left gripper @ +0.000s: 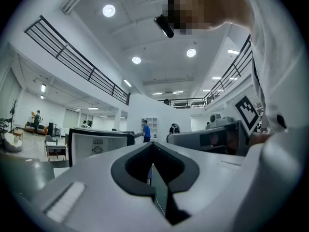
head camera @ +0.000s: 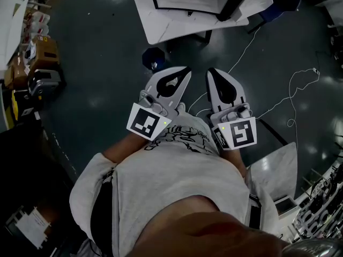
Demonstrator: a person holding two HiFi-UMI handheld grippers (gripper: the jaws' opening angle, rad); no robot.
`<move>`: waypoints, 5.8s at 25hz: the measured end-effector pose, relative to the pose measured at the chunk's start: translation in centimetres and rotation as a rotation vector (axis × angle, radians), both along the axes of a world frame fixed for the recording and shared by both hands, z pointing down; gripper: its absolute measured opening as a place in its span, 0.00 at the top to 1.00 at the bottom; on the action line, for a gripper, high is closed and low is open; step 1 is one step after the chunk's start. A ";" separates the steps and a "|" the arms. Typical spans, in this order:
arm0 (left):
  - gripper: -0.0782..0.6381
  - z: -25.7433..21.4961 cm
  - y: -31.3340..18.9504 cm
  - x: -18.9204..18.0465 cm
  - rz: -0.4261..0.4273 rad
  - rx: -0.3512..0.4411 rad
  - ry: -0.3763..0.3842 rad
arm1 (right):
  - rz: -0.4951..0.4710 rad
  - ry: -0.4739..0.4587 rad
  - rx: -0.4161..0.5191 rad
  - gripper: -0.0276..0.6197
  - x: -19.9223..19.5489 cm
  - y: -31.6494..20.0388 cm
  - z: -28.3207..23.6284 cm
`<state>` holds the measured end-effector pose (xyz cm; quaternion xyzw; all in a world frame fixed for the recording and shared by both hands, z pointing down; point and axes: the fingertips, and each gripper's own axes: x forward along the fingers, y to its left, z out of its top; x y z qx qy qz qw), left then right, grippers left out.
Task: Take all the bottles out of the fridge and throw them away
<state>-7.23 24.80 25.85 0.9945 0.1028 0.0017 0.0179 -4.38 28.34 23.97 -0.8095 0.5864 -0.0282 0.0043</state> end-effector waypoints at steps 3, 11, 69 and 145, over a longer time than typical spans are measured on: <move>0.88 0.0 -0.7 0.8 -0.001 0.004 0.005 | -0.002 0.000 0.000 0.94 0.8 -0.8 0.1; 0.88 0.0 -4.3 4.1 0.000 -0.005 0.012 | -0.009 0.016 -0.013 0.94 4.1 -4.8 0.0; 0.88 2.3 -20.8 18.7 0.012 -0.026 -0.039 | 0.018 -0.007 -0.074 0.94 20.0 -21.5 1.8; 0.62 24.0 -32.0 49.5 -0.170 0.154 -0.182 | 0.083 0.080 -0.150 0.94 42.0 -27.7 18.7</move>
